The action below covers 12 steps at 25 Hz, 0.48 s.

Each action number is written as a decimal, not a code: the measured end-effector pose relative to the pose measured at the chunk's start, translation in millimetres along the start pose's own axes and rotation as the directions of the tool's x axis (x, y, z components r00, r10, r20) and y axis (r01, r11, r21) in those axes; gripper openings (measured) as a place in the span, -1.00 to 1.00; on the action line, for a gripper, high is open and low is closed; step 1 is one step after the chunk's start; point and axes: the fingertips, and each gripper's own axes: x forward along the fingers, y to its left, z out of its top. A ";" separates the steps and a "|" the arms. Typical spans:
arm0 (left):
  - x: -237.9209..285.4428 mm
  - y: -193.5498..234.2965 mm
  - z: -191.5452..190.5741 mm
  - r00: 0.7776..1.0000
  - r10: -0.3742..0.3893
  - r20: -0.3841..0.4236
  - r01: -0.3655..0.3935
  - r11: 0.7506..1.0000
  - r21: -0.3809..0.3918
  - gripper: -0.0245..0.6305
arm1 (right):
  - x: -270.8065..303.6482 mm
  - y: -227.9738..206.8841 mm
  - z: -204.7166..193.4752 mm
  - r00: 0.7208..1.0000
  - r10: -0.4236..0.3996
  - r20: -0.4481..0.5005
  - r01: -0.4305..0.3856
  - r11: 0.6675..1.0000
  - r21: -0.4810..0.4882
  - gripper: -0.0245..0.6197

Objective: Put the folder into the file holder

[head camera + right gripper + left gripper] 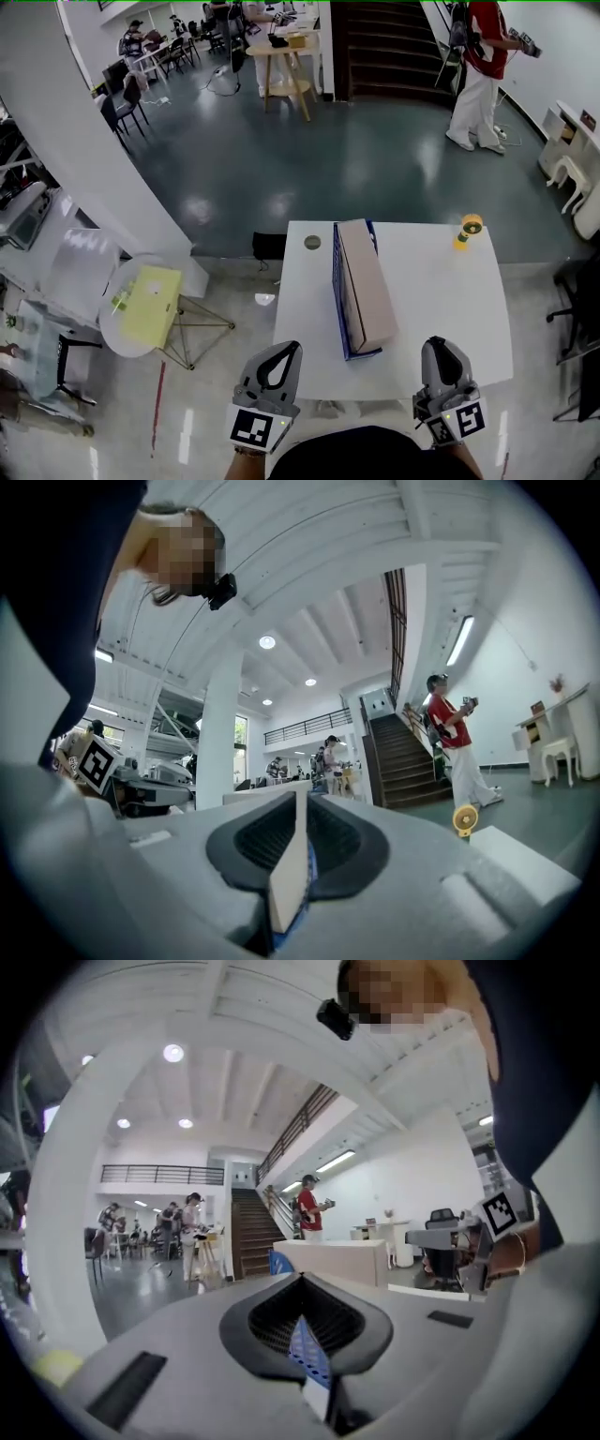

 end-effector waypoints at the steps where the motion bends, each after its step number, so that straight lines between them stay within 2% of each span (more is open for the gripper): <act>1: -0.7 2.5 -2.3 1.000 0.019 -0.004 -0.019 1.000 -0.023 -0.93 | 1.5 -2.2 0.0 1.000 -0.007 0.000 0.007 1.000 0.001 -0.85; 6: 2.7 10.4 -8.9 0.996 0.084 -0.026 -0.085 0.996 -0.013 -0.93 | 12.1 -7.3 -0.4 1.000 -0.008 -0.010 0.008 1.000 -0.005 -0.92; 12: 2.4 19.6 -16.6 0.992 0.122 -0.034 -0.122 0.992 0.005 -0.93 | 18.9 -12.6 -6.1 0.999 -0.015 -0.046 0.015 1.000 -0.010 -0.93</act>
